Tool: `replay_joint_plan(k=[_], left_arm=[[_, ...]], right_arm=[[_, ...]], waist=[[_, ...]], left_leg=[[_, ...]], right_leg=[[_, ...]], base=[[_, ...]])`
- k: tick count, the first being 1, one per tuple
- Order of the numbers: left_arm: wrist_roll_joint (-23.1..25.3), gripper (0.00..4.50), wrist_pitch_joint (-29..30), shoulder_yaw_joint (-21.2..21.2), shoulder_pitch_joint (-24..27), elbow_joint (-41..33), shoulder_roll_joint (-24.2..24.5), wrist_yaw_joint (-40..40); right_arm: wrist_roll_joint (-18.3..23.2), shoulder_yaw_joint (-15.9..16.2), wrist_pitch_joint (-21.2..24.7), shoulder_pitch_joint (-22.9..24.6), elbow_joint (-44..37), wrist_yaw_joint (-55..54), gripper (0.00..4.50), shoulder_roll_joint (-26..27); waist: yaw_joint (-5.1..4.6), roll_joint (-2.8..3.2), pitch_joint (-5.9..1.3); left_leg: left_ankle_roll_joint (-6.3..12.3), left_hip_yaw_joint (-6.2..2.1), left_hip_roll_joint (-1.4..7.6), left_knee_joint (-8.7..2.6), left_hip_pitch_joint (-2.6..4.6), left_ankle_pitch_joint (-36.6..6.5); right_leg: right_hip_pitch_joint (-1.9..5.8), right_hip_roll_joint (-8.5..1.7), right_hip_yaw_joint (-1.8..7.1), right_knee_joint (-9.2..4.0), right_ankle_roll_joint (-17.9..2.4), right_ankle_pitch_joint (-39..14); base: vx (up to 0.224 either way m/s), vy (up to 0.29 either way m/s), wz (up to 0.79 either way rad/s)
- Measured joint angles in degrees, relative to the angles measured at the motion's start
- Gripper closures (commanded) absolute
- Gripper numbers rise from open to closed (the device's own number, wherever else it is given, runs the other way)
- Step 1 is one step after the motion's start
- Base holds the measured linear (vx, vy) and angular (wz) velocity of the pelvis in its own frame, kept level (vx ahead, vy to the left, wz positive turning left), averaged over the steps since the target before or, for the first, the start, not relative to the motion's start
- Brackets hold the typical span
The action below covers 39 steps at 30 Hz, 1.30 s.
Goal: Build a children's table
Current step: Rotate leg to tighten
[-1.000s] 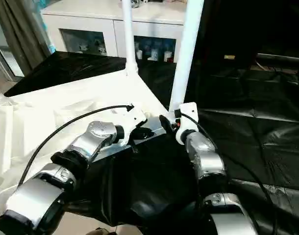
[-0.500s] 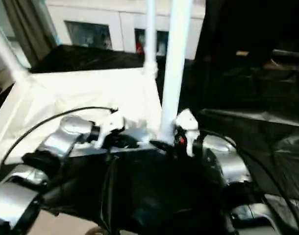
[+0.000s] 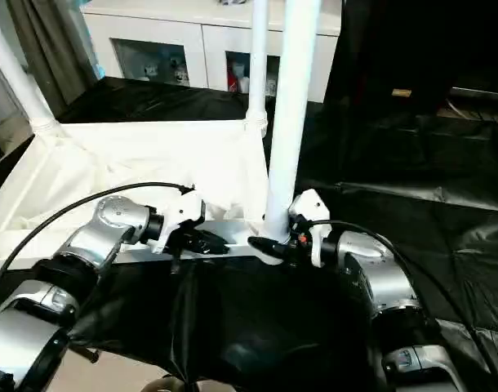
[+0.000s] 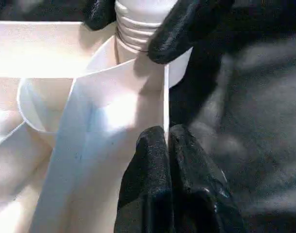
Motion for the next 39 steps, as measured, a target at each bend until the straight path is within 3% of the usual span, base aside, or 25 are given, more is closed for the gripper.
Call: replay_joint_plan(k=[10,14,15,16,19,22,26,28,33,36,39], left_arm=[[3.07,4.5,4.89,0.33,-5.64,8.46,-9.5,20.68],[3.65,4.5,4.95,0.5,-6.49,10.37,-10.98,23.14],[3.64,4.5,4.83,0.51,-6.49,10.58,-10.97,23.14],[3.65,4.5,4.7,0.5,-6.49,10.63,-10.94,23.07],[3.64,4.5,3.87,0.64,-6.49,10.62,-9.37,22.57],[3.5,4.5,3.16,1.0,-6.48,10.58,-8.17,20.48],[2.19,4.5,0.82,0.9,-4.4,7.64,-4.98,12.77],[1.51,4.5,-0.26,0.88,-3.3,6.34,-3.31,8.91],[0.41,4.5,-1.99,0.35,-2.24,3.29,-0.09,0.96],[-0.24,4.5,-2.29,-0.04,-1.0,1.53,1.21,-3.39],[-0.52,4.5,-2.27,-0.32,-0.09,0.31,2.03,-5.77]], right_arm=[[-4.98,-5.9,-0.03,-5.9,8.46,-32.41,1.76,10.0],[-6.12,-6.05,-1.73,-7.0,10.92,-35.74,1.76,10.66],[-6.18,-6.05,-1.92,-6.99,11.08,-35.69,1.2,10.7],[-6.18,-6.05,-2.11,-6.99,11.17,-35.47,1.06,10.7],[-6.16,-5.59,-2.86,-6.36,10.63,-31.45,1.04,10.66],[-5.96,-5.25,-3.48,-5.75,10.01,-27.36,0.67,9.7],[-4.06,-2.47,-3.22,-3.71,6.43,-15.42,0.67,4.61],[-2.95,-1.5,-2.58,-2.76,4.88,-9.52,0.67,2.34],[-1.22,-0.05,-0.98,-2.37,1.52,0.8,0.67,-1.32],[-0.27,1.36,-0.04,-1.54,-0.8,6.14,0.67,-3.39],[0.81,1.91,0.45,-0.65,-2.29,9.05,0.67,-4.38]], waist=[[-0.95,0.08,-0.25],[-1.28,0.44,-0.25],[-1.32,0.52,-0.27],[-1.34,0.55,-0.29],[-1.75,0.46,-0.28],[-2.38,0.46,-0.28],[-2.43,0.46,-0.27],[-2.1,0.43,-0.27],[-0.4,0.53,-0.33],[0.47,0.53,-0.33],[0.48,0.52,-0.32]], left_leg=[[-0.05,-0.03,-0.08,-0.01,0.43,0.02],[-0.04,-0.04,-0.09,-0.13,0.76,0.01],[-0.04,-0.04,-0.09,-0.26,0.89,0.01],[-0.04,-0.04,-0.09,-0.38,0.94,0.01],[-0.04,-0.04,-0.1,-0.49,0.91,0.02],[-0.04,-0.04,-0.1,-0.48,0.92,0.02],[-0.05,-0.06,-0.02,-0.6,0.87,0.0],[0.04,-0.08,0.08,-0.68,0.79,0.01],[0.24,-0.08,0.14,-0.45,-0.24,0.12],[0.26,-0.09,0.17,-0.29,-0.33,0.12],[0.16,-0.09,0.17,-0.1,-0.31,0.08]], right_leg=[[0.51,-0.05,0.03,-0.21,0.38,-0.23],[1.02,-0.07,-0.02,-0.6,0.44,-0.26],[1.17,-0.07,-0.08,-0.81,0.44,-0.26],[1.26,-0.07,-0.13,-1.01,0.44,-0.26],[1.19,-0.07,-0.17,-1.15,0.42,-0.24],[1.12,-0.07,-0.18,-1.12,0.36,-0.1],[1.01,-0.07,-0.36,-1.05,0.12,0.12],[0.92,-0.04,-0.54,-1.01,0.17,0.08],[-0.29,-0.06,-0.56,-0.15,0.11,-0.11],[-0.34,-0.07,-0.55,-0.09,0.1,-0.16],[-0.27,-0.08,-0.47,-0.05,0.12,-0.11]], base=[[0.0,0.0,0.0],[0.0,0.0,0.0],[0.0,0.0,0.0],[0.0,0.0,0.0],[0.0,0.0,0.0],[0.0,0.0,0.0],[0.013,-0.004,-0.01],[0.054,-0.018,-0.01],[0.0,0.0,0.0],[0.0,0.0,0.0],[0.0,0.0,0.0]])
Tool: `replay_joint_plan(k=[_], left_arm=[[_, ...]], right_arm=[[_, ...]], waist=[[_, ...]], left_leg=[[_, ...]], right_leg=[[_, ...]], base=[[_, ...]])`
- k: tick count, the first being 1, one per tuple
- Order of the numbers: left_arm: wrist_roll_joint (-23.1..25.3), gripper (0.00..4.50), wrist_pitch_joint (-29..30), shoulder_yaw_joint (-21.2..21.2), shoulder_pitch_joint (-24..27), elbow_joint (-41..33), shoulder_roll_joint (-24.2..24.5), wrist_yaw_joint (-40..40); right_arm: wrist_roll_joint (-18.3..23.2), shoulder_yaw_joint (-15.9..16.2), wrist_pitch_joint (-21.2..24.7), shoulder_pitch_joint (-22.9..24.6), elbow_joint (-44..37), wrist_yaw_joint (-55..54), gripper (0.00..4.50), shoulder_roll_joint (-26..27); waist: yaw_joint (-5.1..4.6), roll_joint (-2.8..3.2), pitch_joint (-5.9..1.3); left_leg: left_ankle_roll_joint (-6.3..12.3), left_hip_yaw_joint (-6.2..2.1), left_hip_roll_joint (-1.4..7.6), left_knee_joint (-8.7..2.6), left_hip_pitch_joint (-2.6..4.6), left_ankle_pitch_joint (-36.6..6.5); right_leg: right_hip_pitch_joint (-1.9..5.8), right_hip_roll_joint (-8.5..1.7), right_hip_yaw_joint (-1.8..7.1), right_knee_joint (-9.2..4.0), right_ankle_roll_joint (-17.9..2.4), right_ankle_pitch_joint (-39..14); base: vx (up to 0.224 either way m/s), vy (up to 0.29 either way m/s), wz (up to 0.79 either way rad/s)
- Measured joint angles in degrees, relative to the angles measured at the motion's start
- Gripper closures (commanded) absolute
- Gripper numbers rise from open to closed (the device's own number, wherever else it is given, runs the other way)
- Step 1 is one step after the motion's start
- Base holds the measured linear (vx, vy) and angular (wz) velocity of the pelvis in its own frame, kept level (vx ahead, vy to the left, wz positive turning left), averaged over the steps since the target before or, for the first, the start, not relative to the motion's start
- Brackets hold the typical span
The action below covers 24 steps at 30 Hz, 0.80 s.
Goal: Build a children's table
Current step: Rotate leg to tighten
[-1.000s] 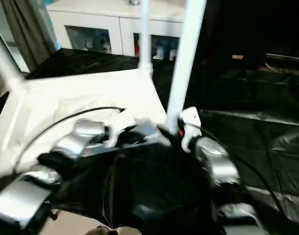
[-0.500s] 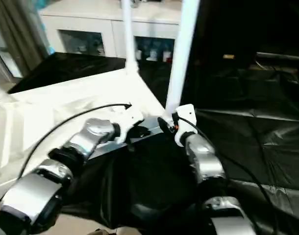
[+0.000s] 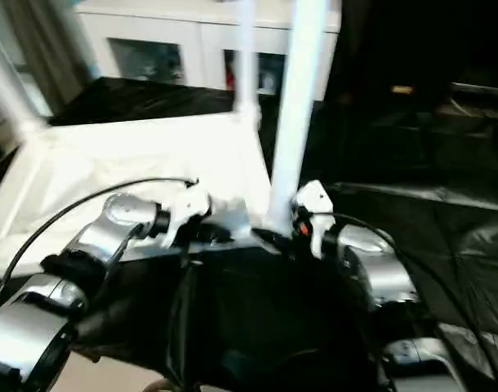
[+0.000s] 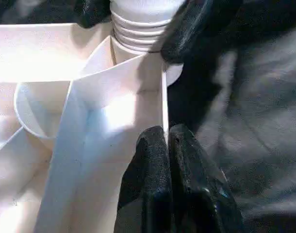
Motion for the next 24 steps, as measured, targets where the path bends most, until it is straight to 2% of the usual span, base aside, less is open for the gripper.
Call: replay_joint_plan(k=[3,12,16,20,22,24], left_arm=[[-0.38,4.5,0.71,-0.14,0.19,-0.34,0.82,-2.15],[-0.76,4.5,1.88,-0.14,0.57,-1.47,1.15,-3.55],[-0.84,4.5,2.26,-0.14,0.75,-1.8,1.0,-2.87],[-0.19,4.5,2.36,0.07,0.7,-1.26,-0.16,1.59],[0.62,4.5,3.33,0.53,-0.41,0.68,-1.96,6.53],[1.51,4.5,4.93,0.96,-2.19,3.01,-4.07,12.69]], right_arm=[[0.28,0.14,0.43,0.17,-0.57,2.42,0.67,-1.25],[0.71,1.09,1.87,0.43,-1.99,4.56,1.58,-1.51],[0.72,1.01,2.19,0.64,-2.22,4.03,1.74,-1.47],[-0.04,-0.22,2.13,0.69,-1.34,-1.61,1.8,0.52],[-1.12,-1.57,1.74,-0.3,1.39,-8.51,1.8,3.43],[-2.34,-3.72,1.81,-2.37,4.43,-18.29,1.81,7.05]], waist=[[-0.16,-0.01,0.01],[-0.15,-0.03,0.02],[-0.09,-0.03,0.02],[-0.34,-0.04,0.01],[-0.55,-0.19,-0.02],[-1.16,-0.2,-0.01]], left_leg=[[-0.2,0.01,0.0,0.08,0.07,-0.09],[-0.19,0.0,0.0,0.06,0.06,-0.07],[-0.04,0.0,0.0,0.07,0.04,0.02],[-0.21,0.0,0.0,0.12,0.13,-0.06],[-0.25,0.0,0.0,0.12,0.35,-0.04],[-0.36,-0.01,-0.02,0.1,0.48,0.02]], right_leg=[[0.11,-0.01,0.06,0.0,0.0,0.04],[0.14,-0.01,0.05,0.01,0.03,0.04],[0.12,-0.01,0.04,0.0,0.03,0.04],[0.18,-0.01,0.07,0.04,0.02,0.06],[0.35,-0.01,0.08,0.05,0.02,0.06],[0.42,-0.03,0.09,-0.04,0.25,-0.08]], base=[[0.0,0.0,0.0],[0.0,0.0,0.0],[0.0,0.0,0.0],[0.0,0.0,0.0],[0.0,0.0,0.0],[0.0,0.0,0.0]])
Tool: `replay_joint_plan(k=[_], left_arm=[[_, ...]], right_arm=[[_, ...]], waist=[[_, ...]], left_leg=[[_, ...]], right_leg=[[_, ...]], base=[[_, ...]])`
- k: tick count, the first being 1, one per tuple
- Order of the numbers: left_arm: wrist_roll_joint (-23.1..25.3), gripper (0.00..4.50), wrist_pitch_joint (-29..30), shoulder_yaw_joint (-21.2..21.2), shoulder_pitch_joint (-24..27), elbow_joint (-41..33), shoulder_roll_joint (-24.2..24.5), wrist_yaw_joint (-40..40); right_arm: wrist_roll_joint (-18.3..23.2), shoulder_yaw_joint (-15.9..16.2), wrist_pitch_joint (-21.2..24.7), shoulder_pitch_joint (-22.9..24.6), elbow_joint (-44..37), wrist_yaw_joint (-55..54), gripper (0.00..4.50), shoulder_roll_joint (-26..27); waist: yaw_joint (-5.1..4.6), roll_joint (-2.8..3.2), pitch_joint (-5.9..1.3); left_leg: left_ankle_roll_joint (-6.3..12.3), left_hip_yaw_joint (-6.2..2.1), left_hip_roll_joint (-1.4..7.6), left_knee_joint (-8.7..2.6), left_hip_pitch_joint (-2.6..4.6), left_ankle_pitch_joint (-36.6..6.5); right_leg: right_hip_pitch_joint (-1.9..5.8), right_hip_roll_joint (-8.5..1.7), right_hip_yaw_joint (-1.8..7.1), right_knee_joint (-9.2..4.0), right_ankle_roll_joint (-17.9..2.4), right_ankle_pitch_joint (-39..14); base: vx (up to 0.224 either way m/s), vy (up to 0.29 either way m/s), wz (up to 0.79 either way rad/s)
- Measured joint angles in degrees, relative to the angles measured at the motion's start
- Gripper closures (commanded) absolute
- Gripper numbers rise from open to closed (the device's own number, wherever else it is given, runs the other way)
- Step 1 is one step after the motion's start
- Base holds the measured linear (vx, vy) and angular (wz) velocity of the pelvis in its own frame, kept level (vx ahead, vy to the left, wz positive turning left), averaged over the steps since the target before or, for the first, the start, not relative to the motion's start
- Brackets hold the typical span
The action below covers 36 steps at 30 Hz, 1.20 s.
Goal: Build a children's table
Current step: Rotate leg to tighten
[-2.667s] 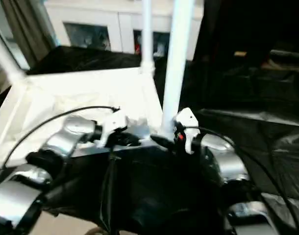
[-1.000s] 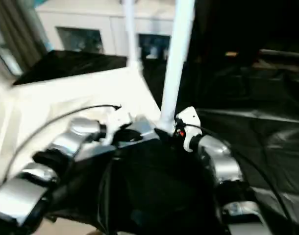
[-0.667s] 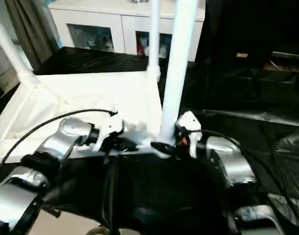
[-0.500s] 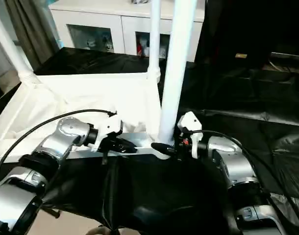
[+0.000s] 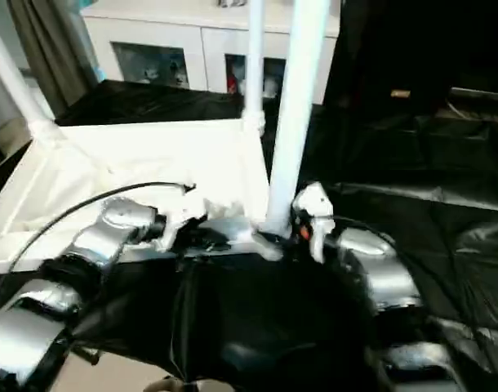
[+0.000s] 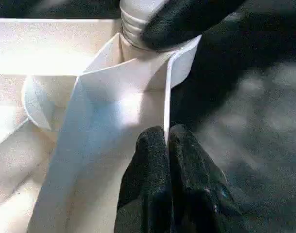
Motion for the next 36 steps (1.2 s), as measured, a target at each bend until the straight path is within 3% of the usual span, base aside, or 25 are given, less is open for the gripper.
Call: replay_joint_plan(k=[5,11,13,16,20,28,36], left_arm=[[0.48,4.5,3.09,0.96,-2.15,3.27,-5.05,10.26],[1.03,4.5,3.65,1.17,-2.67,4.11,-6.97,14.09],[1.04,4.5,3.5,1.26,-2.78,4.37,-6.97,14.08],[1.19,4.5,3.03,1.26,-2.78,4.37,-6.7,13.82],[1.16,4.5,0.91,1.16,-2.29,3.87,-4.64,9.68],[-0.69,4.5,-1.87,0.7,0.51,-0.82,1.15,-2.49],[-3.0,4.5,-1.52,-0.93,4.08,-6.33,5.34,-14.83]], right_arm=[[-1.55,-3.42,0.09,-2.55,3.39,-16.05,1.82,5.38],[-3.4,-4.2,-2.52,-3.69,5.98,-22.22,1.82,7.86],[-3.44,-4.22,-3.4,-3.87,6.59,-22.22,1.26,7.92],[-3.4,-4.22,-4.02,-3.86,6.8,-21.38,1.03,8.13],[-2.9,-3.87,-5.24,-3.07,6.21,-14.65,0.9,6.77],[-1.49,1.28,-5.98,0.28,0.86,4.66,0.9,-1.65],[1.93,3.77,-4.44,3.09,-4.18,17.87,0.9,-5.52]], waist=[[-0.59,-0.05,-0.03],[-0.58,-0.04,-0.05],[-0.62,-0.03,-0.05],[-0.73,-0.05,-0.04],[-0.92,-0.06,-0.03],[-0.43,-0.05,-0.04],[0.88,-0.03,-0.02]], left_leg=[[0.0,0.0,-0.07,-0.02,0.09,0.0],[0.0,-0.02,-0.07,-0.13,0.14,0.0],[0.0,-0.02,-0.07,-0.13,0.14,0.0],[0.0,-0.02,-0.07,-0.12,0.12,0.0],[0.0,-0.02,-0.05,-0.16,0.05,0.0],[0.27,-0.01,0.06,-0.36,-0.26,0.13],[0.0,0.01,0.07,-0.28,-0.26,0.0]], right_leg=[[0.13,-0.02,0.08,-0.05,0.05,-0.03],[0.19,-0.02,0.06,-0.05,0.08,-0.02],[0.2,-0.02,0.06,-0.07,0.09,-0.01],[0.17,-0.02,0.06,-0.08,0.09,-0.01],[0.05,-0.01,0.05,-0.06,0.05,0.04],[-0.31,0.03,-0.16,0.0,-0.07,0.09],[-0.24,0.02,-0.1,0.01,-0.09,0.08]], base=[[0.0,0.0,0.0],[0.0,0.0,0.0],[0.0,0.0,0.0],[0.0,0.0,0.0],[0.0,0.0,0.0],[0.0,0.0,0.0],[0.0,0.0,0.0]])
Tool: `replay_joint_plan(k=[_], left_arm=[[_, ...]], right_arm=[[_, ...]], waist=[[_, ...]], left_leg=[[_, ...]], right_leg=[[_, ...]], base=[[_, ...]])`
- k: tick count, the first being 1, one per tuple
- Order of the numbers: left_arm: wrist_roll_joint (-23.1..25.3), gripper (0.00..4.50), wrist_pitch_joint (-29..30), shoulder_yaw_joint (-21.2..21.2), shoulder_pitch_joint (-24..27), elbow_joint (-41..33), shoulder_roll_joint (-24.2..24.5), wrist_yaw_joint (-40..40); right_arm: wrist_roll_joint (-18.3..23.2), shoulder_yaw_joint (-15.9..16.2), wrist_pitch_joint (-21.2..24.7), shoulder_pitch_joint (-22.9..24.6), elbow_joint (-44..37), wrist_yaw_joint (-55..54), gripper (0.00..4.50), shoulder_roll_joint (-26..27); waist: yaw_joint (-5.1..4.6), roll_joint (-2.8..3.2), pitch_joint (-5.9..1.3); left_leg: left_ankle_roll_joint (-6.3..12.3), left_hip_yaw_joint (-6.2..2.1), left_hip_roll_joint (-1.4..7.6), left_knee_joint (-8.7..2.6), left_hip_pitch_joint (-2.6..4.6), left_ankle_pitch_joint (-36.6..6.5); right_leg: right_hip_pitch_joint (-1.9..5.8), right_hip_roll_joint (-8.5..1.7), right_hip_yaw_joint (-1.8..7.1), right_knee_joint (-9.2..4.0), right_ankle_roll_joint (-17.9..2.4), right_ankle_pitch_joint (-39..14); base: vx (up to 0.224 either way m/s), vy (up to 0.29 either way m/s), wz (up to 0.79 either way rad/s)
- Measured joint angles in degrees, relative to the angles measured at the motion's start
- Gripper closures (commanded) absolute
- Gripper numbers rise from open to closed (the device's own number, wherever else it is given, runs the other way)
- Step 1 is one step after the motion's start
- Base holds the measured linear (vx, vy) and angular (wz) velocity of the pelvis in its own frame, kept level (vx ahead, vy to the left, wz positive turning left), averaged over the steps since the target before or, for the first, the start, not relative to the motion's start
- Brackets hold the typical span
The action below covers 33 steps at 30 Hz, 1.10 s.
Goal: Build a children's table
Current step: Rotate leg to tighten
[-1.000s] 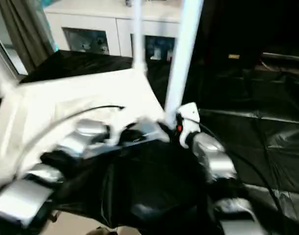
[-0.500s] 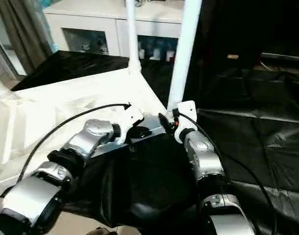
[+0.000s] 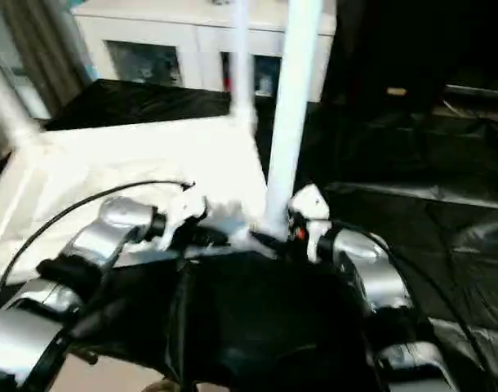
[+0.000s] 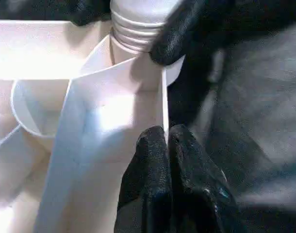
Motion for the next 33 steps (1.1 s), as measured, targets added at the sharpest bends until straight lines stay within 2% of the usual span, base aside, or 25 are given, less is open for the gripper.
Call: replay_joint_plan(k=[4,11,16,19,23,30,33], left_arm=[[-0.12,4.5,1.71,-0.37,0.46,-1.7,0.9,-2.34],[-0.14,4.5,2.29,-0.38,0.93,-2.86,0.91,-2.88],[-0.05,4.5,2.54,-0.39,1.0,-2.86,0.09,-1.32],[0.34,4.5,2.65,-0.35,0.81,-2.39,-1.19,2.45],[2.42,4.5,2.94,-0.08,-1.78,1.69,-4.41,11.0],[3.97,4.5,6.25,0.81,-5.57,7.23,-11.23,24.66],[4.28,4.5,6.57,1.32,-6.31,8.77,-13.06,28.18]], right_arm=[[0.76,0.97,0.77,0.31,-1.29,3.35,0.9,-0.96],[1.13,1.17,2.53,1.44,-2.09,4.87,1.58,-1.53],[1.16,0.79,3.7,1.72,-2.47,3.38,1.71,-1.21],[1.06,-0.48,4.61,1.92,-2.28,-0.34,1.73,0.28],[-0.5,-3.69,3.38,1.1,0.66,-11.49,1.73,3.74],[-3.99,-7.68,2.21,-3.42,7.01,-32.0,1.74,10.32],[-4.85,-8.65,2.23,-5.21,9.13,-38.0,1.74,12.19]], waist=[[0.02,-0.03,0.01],[0.19,-0.04,0.01],[0.32,-0.04,0.01],[0.32,-0.03,0.01],[-0.14,-0.06,-0.01],[-0.89,-0.07,-0.05],[-1.16,0.0,-0.1]], left_leg=[[0.0,0.02,0.0,0.06,0.01,0.0],[0.0,0.01,-0.01,0.06,-0.08,0.0],[0.0,0.01,-0.01,0.11,-0.07,0.0],[0.0,0.01,-0.01,0.17,-0.04,0.01],[-0.04,0.02,-0.03,0.18,0.16,0.03],[-0.1,0.0,-0.07,0.14,0.35,0.07],[-0.1,-0.01,-0.09,0.13,0.38,0.07]], right_leg=[[0.08,0.0,0.08,0.0,0.0,0.0],[0.04,-0.01,0.06,0.0,0.0,0.0],[0.06,-0.01,0.06,0.01,0.0,0.0],[0.09,-0.01,0.09,0.05,0.0,0.0],[0.33,-0.03,0.14,0.01,0.04,-0.02],[0.47,-0.03,0.18,-0.02,0.27,-0.15],[0.54,-0.04,0.19,-0.05,0.27,-0.15]], base=[[0.0,0.0,0.0],[0.0,0.0,0.0],[0.0,0.0,0.0],[0.0,0.0,0.0],[0.0,0.0,0.0],[0.0,0.0,0.0],[0.0,0.0,0.0]])
